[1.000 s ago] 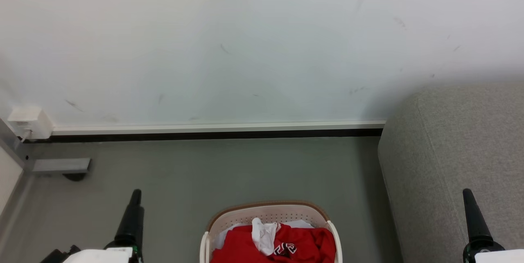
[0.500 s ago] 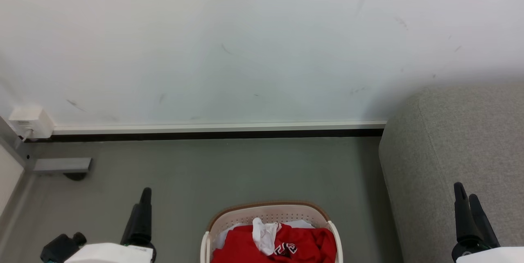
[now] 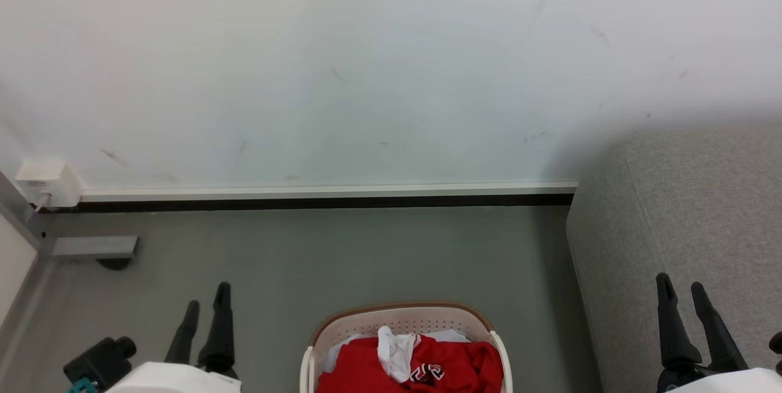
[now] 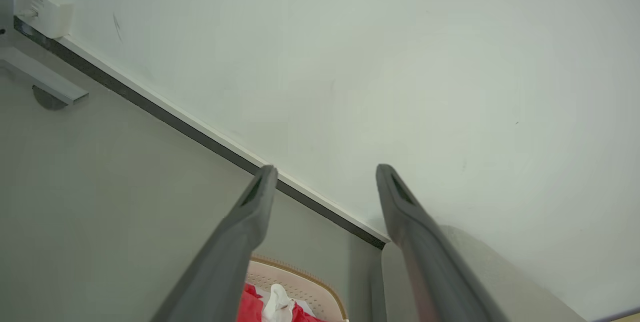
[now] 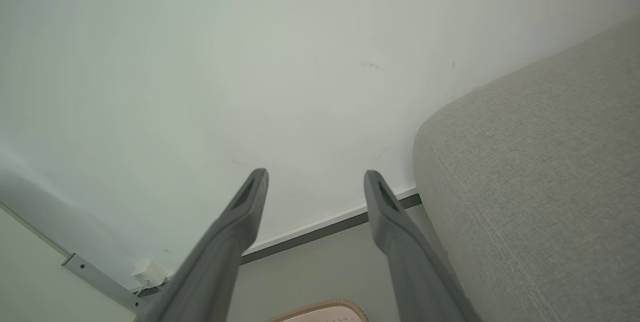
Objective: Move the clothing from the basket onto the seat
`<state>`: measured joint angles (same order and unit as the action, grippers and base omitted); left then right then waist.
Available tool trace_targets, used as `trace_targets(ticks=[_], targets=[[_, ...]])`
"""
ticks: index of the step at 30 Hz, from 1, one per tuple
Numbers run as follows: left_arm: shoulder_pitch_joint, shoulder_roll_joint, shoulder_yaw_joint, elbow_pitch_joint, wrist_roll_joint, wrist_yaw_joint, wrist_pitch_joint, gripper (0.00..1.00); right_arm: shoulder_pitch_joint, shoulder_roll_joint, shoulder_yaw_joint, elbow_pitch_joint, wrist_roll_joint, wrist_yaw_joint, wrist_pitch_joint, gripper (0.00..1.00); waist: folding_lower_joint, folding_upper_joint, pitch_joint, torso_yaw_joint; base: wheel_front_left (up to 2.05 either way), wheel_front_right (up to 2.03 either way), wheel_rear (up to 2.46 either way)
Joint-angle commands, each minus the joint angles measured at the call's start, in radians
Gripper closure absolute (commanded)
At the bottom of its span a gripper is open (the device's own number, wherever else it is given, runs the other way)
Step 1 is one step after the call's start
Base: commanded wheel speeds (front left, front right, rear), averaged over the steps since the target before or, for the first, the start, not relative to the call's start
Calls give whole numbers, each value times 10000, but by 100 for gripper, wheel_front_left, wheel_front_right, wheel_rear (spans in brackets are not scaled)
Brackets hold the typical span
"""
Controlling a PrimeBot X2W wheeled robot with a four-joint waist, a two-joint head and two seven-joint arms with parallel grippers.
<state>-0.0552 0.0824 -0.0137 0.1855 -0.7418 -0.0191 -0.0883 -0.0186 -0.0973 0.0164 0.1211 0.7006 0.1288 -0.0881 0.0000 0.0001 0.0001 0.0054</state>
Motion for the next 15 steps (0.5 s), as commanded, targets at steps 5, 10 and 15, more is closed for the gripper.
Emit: trace_targets(ticks=[5,10,15], targets=[[31,299,-173,-229,1001,173,-218,0,24,-153,35,-153,-931,22,-213,0,0,-1,-8,12,0,0,0],[76,461,-323,-247,1645,308,-360,0,98,-170,52,-114,-1573,23,-359,0,0,-1,-17,9,0,0,0],[113,602,-500,-250,2202,386,-493,0,174,-177,81,-73,-2154,24,-500,0,0,-1,-39,3,0,0,0]])
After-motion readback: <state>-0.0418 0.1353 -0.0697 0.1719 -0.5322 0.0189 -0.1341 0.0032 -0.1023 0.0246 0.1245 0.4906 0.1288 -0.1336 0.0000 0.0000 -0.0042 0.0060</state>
